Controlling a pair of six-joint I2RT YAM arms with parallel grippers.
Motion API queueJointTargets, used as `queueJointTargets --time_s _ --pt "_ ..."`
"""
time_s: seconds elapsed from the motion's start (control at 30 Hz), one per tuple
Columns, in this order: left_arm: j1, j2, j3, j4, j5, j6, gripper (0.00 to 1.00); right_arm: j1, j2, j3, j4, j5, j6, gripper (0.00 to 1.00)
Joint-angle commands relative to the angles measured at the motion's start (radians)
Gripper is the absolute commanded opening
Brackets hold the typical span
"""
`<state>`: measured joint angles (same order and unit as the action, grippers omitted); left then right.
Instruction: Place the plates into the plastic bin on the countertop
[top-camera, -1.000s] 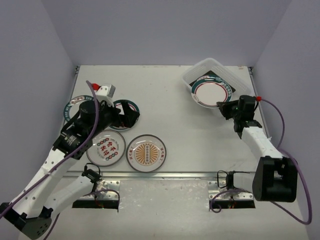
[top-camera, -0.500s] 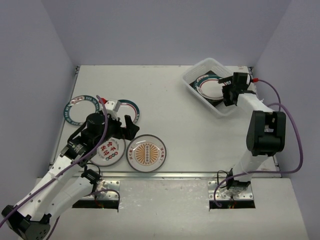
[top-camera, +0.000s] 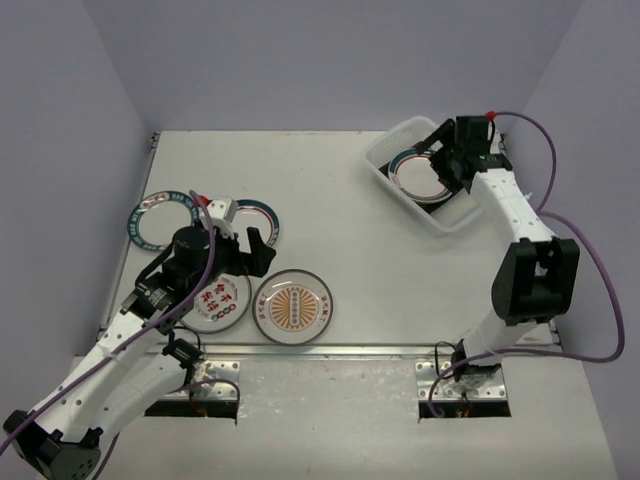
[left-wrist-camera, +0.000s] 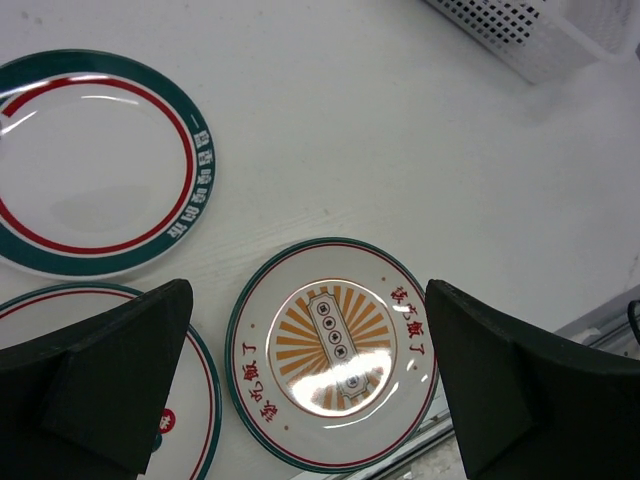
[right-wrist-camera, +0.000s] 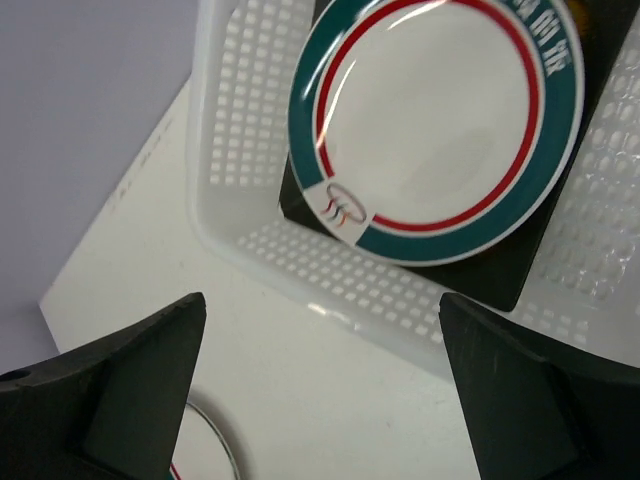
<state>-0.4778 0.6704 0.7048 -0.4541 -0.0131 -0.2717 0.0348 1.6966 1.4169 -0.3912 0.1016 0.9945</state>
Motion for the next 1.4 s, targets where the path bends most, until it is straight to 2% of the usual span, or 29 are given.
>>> queueJointTargets --time_s 0.0,0.03,0.1,0.17,0.27,0.43,0.63,0.8,0.87,0.93,1.0,1.1,1.13,1.17,1.2,1.27,1.3,1.37 --pt "0.005 -0.034 0.048 -0.038 -0.328 -0.075 1.0 0.135 -0.269 -0.263 0.336 -0.369 -0.265 0.99" --pt "0.005 -0.047 0.05 -0.051 -0.377 -0.091 1.0 0.153 -0.287 -0.278 0.336 -0.445 -0.284 0.99" --pt "0.01 -0.085 0.05 -0.068 -0.442 -0.115 1.0 0.217 -0.297 -0.292 0.232 -0.591 -0.375 0.99" --pt "0.01 -0.116 0.041 -0.06 -0.442 -0.116 1.0 0.289 -0.295 -0.337 0.186 -0.62 -0.468 0.99" --pt "0.01 -0.14 0.031 -0.044 -0.422 -0.109 1.0 0.385 -0.281 -0.457 0.167 -0.617 -0.52 0.98" --pt "0.011 -0.105 0.039 -0.053 -0.401 -0.106 1.0 0.418 -0.191 -0.648 0.327 -0.758 -0.494 0.92" --pt "0.011 -0.105 0.036 -0.05 -0.388 -0.101 1.0 0.477 -0.075 -0.682 0.387 -0.832 -0.496 0.91" --pt "0.01 -0.107 0.035 -0.047 -0.381 -0.096 1.0 0.49 0.038 -0.724 0.529 -0.808 -0.408 0.82" --pt "0.01 -0.108 0.035 -0.046 -0.376 -0.096 1.0 0.5 0.101 -0.729 0.61 -0.776 -0.361 0.73" --pt "0.011 -0.109 0.035 -0.045 -0.375 -0.095 1.0 0.505 0.141 -0.73 0.655 -0.745 -0.323 0.7" --pt "0.01 -0.112 0.035 -0.046 -0.373 -0.094 1.0 0.516 0.196 -0.738 0.744 -0.757 -0.279 0.62" --pt "0.01 -0.121 0.035 -0.044 -0.372 -0.092 1.0 0.543 0.239 -0.717 0.77 -0.758 -0.244 0.55" --pt "0.01 -0.125 0.033 -0.044 -0.372 -0.092 1.0 0.561 0.245 -0.709 0.766 -0.75 -0.244 0.5" --pt "0.01 -0.128 0.032 -0.043 -0.372 -0.092 1.0 0.578 0.248 -0.702 0.759 -0.743 -0.242 0.4" --pt "0.01 -0.13 0.032 -0.044 -0.372 -0.092 1.0 0.584 0.249 -0.696 0.746 -0.738 -0.24 0.25" --pt "0.01 -0.133 0.032 -0.044 -0.373 -0.092 1.0 0.586 0.227 -0.703 0.731 -0.684 -0.228 0.04" --pt "0.01 -0.135 0.032 -0.045 -0.374 -0.092 1.0 0.585 0.175 -0.723 0.712 -0.634 -0.22 0.0" --pt "0.01 -0.142 0.032 -0.046 -0.376 -0.093 1.0 0.584 0.057 -0.766 0.662 -0.494 -0.202 0.0"
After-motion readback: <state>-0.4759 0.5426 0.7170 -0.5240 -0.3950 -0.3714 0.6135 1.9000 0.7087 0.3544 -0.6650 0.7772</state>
